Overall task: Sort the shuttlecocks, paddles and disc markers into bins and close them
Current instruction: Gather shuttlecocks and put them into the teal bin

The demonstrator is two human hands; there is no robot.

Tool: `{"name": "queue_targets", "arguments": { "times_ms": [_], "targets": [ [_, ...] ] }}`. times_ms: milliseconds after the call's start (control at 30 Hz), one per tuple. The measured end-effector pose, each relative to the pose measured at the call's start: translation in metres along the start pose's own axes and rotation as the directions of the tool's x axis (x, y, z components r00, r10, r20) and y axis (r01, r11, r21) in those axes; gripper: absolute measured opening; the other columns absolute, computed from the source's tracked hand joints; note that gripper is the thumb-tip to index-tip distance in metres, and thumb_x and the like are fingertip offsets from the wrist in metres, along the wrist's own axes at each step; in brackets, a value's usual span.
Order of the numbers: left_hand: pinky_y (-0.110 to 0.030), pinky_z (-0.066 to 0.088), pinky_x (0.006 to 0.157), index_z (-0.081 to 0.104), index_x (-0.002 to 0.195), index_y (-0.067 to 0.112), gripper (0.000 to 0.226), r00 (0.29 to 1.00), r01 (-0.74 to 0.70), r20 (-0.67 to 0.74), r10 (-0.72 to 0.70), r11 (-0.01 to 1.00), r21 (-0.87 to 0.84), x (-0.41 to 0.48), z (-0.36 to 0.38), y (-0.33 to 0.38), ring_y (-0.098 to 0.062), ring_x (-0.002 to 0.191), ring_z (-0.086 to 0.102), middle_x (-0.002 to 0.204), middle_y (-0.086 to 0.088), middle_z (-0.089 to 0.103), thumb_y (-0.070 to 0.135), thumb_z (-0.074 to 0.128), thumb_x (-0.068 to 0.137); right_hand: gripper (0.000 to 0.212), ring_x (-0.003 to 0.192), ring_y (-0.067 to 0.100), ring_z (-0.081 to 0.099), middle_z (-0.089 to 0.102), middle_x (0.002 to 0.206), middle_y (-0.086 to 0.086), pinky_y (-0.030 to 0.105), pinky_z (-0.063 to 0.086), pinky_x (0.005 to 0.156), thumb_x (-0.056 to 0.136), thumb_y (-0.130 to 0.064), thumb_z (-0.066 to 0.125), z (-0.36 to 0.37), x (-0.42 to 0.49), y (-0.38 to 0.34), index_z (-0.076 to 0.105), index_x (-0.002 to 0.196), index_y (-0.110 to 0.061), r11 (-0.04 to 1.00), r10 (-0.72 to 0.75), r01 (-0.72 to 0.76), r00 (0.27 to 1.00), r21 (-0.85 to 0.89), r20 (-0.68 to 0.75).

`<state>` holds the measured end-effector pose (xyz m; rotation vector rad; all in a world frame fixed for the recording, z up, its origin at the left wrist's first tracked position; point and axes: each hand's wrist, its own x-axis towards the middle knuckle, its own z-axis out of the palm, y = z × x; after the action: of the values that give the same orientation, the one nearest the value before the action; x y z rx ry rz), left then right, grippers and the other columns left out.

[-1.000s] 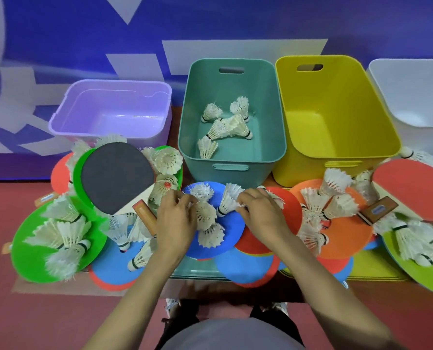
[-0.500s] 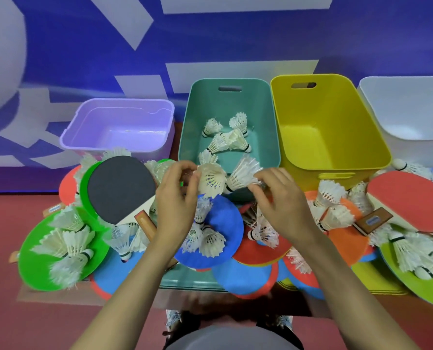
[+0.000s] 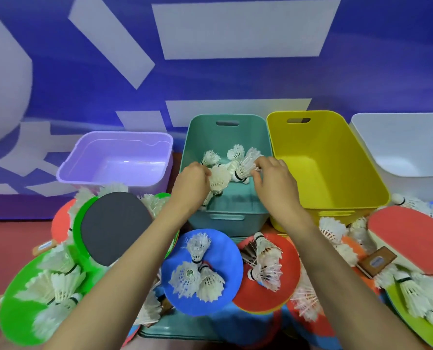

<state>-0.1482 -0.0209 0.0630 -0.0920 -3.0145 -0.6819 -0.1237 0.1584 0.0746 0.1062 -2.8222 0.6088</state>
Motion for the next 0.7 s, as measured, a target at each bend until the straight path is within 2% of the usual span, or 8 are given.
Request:
{"name": "queue_targets", "arguments": {
  "times_ms": [100, 200, 267, 400, 533, 633, 667, 700],
  "targets": [
    [-0.04, 0.047, 0.085, 0.065, 0.1, -0.004, 0.025, 0.978, 0.03, 0.2, -0.057, 0.99, 0.136, 0.022, 0.015, -0.001, -0.039, 0.1, 0.06, 0.107, -0.023, 0.063, 0.003, 0.046, 0.086, 0.024, 0.108, 0.029, 0.047, 0.057, 0.113, 0.01, 0.036, 0.04, 0.079, 0.096, -0.018, 0.044, 0.01, 0.026, 0.005, 0.056, 0.115, -0.009, 0.999, 0.007, -0.005, 0.998, -0.034, 0.07],
    [-0.04, 0.05, 0.078, 0.06, 0.088, -0.011, 0.018, 0.93, 0.032, 0.356, -0.098, 0.982, 0.187, 0.038, 0.028, -0.001, -0.04, 0.097, 0.063, 0.099, -0.029, 0.064, -0.003, 0.045, 0.082, 0.021, 0.107, 0.031, 0.049, 0.057, 0.11, 0.013, 0.034, 0.04, 0.073, 0.094, -0.011, 0.043, 0.024, 0.054, 0.011, 0.057, 0.11, -0.008, 0.99, -0.006, 0.034, 0.979, -0.134, 0.204],
    [-0.039, 0.049, 0.077, 0.06, 0.089, -0.011, 0.016, 0.885, -0.006, 0.454, -0.102, 0.973, 0.229, 0.046, 0.034, 0.0, -0.038, 0.098, 0.063, 0.101, -0.027, 0.064, -0.003, 0.047, 0.083, 0.024, 0.107, 0.033, 0.051, 0.057, 0.111, 0.015, 0.033, 0.041, 0.072, 0.09, -0.005, 0.045, 0.035, 0.073, 0.015, 0.058, 0.11, -0.008, 0.971, 0.015, 0.068, 0.939, -0.228, 0.342],
    [-0.034, 0.051, 0.076, 0.062, 0.099, -0.007, 0.017, 0.76, -0.117, 0.64, -0.116, 0.943, 0.311, 0.059, 0.047, 0.0, -0.03, 0.095, 0.065, 0.106, -0.02, 0.066, 0.002, 0.054, 0.087, 0.026, 0.105, 0.031, 0.057, 0.059, 0.116, 0.014, 0.032, 0.045, 0.075, 0.088, -0.003, 0.045, 0.059, 0.101, 0.02, 0.06, 0.109, -0.007, 0.927, 0.079, 0.151, 0.816, -0.344, 0.573],
    [-0.029, 0.047, 0.072, 0.062, 0.102, -0.005, 0.018, 0.689, -0.17, 0.709, -0.147, 0.919, 0.355, 0.067, 0.055, -0.003, -0.028, 0.091, 0.063, 0.102, -0.018, 0.065, 0.004, 0.052, 0.09, 0.026, 0.105, 0.029, 0.059, 0.06, 0.118, 0.011, 0.03, 0.042, 0.072, 0.089, -0.003, 0.046, 0.08, 0.116, 0.026, 0.06, 0.11, -0.009, 0.9, 0.099, 0.219, 0.74, -0.377, 0.665],
    [-0.027, 0.044, 0.068, 0.063, 0.102, -0.005, 0.019, 0.673, -0.196, 0.723, -0.155, 0.905, 0.377, 0.075, 0.057, -0.001, -0.027, 0.079, 0.059, 0.075, -0.011, 0.059, 0.004, 0.051, 0.09, 0.027, 0.108, 0.029, 0.058, 0.059, 0.121, 0.01, 0.03, 0.04, 0.072, 0.09, -0.005, 0.046, 0.088, 0.122, 0.031, 0.058, 0.113, -0.008, 0.896, 0.115, 0.219, 0.726, -0.386, 0.678],
    [-0.027, 0.043, 0.067, 0.063, 0.102, -0.006, 0.019, 0.678, -0.203, 0.719, -0.152, 0.901, 0.382, 0.076, 0.057, -0.001, -0.028, 0.081, 0.06, 0.078, -0.012, 0.06, 0.003, 0.05, 0.09, 0.026, 0.109, 0.029, 0.058, 0.058, 0.122, 0.01, 0.03, 0.04, 0.073, 0.09, -0.006, 0.048, 0.089, 0.123, 0.031, 0.058, 0.114, -0.008, 0.898, 0.121, 0.213, 0.723, -0.386, 0.68],
    [-0.028, 0.042, 0.068, 0.062, 0.103, -0.005, 0.02, 0.688, -0.207, 0.71, -0.149, 0.898, 0.389, 0.076, 0.057, -0.002, -0.029, 0.088, 0.061, 0.089, -0.014, 0.064, 0.003, 0.05, 0.09, 0.026, 0.109, 0.029, 0.057, 0.058, 0.122, 0.009, 0.03, 0.039, 0.073, 0.09, -0.009, 0.051, 0.09, 0.124, 0.032, 0.058, 0.115, -0.008, 0.901, 0.127, 0.205, 0.719, -0.383, 0.684]
  ]
}}
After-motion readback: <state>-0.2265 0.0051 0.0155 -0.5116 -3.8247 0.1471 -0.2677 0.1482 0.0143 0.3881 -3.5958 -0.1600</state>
